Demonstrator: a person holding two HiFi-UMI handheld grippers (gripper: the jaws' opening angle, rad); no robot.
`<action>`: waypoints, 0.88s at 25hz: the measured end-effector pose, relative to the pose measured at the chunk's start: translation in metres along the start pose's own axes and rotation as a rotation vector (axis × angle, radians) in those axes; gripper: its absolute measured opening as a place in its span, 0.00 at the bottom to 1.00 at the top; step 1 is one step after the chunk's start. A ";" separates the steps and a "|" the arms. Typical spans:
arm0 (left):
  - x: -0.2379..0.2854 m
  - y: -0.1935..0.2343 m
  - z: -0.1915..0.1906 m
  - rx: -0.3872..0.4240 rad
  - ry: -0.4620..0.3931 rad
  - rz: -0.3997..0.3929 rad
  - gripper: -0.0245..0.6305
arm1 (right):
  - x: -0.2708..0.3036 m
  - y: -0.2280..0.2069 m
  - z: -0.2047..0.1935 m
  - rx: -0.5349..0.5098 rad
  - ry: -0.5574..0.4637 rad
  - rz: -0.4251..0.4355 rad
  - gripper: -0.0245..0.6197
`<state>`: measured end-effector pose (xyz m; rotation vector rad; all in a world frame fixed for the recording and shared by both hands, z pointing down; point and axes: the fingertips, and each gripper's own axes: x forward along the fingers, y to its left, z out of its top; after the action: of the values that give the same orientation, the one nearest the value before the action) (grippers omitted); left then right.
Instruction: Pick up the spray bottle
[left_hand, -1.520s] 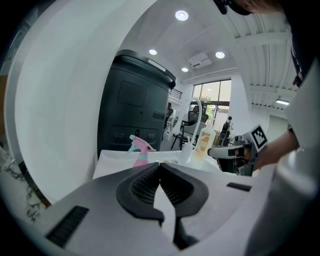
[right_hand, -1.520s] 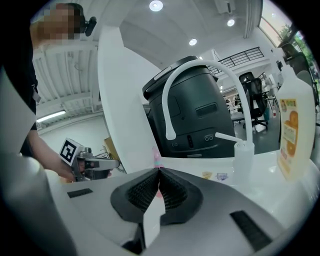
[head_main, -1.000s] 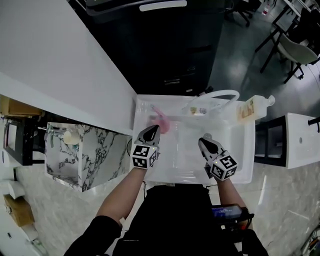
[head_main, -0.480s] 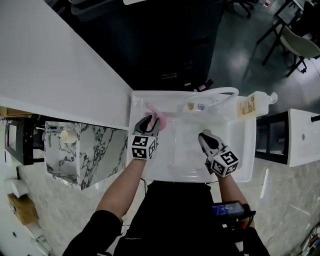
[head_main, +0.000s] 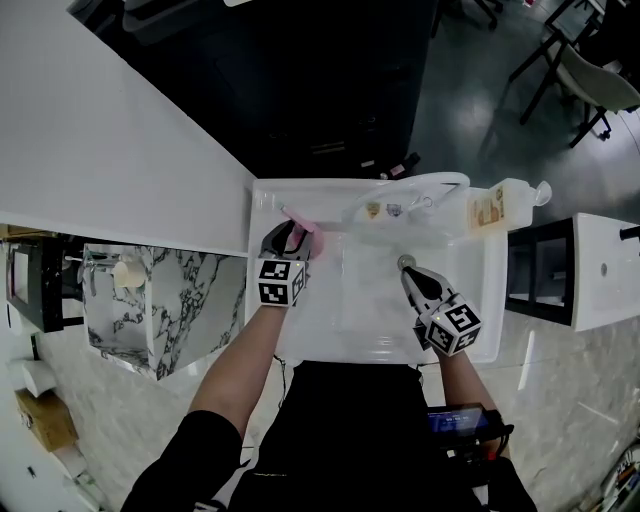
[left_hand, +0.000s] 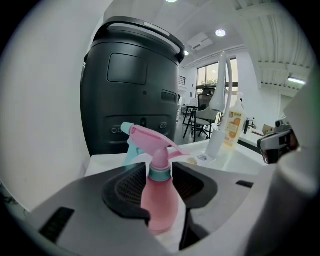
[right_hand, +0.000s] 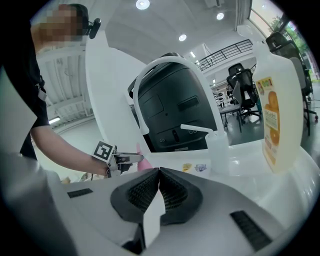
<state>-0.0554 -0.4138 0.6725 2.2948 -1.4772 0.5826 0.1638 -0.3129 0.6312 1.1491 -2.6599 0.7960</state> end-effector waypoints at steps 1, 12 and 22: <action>0.001 0.000 0.000 0.004 0.001 0.003 0.29 | 0.000 -0.001 0.000 0.000 0.001 0.001 0.08; -0.026 -0.008 0.001 0.006 -0.016 0.027 0.25 | 0.009 0.008 0.004 -0.010 -0.001 0.052 0.08; -0.077 -0.007 -0.007 -0.050 -0.065 0.040 0.24 | 0.032 0.042 -0.001 -0.042 0.025 0.138 0.08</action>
<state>-0.0784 -0.3477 0.6380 2.2707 -1.5531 0.4803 0.1115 -0.3086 0.6245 0.9477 -2.7447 0.7666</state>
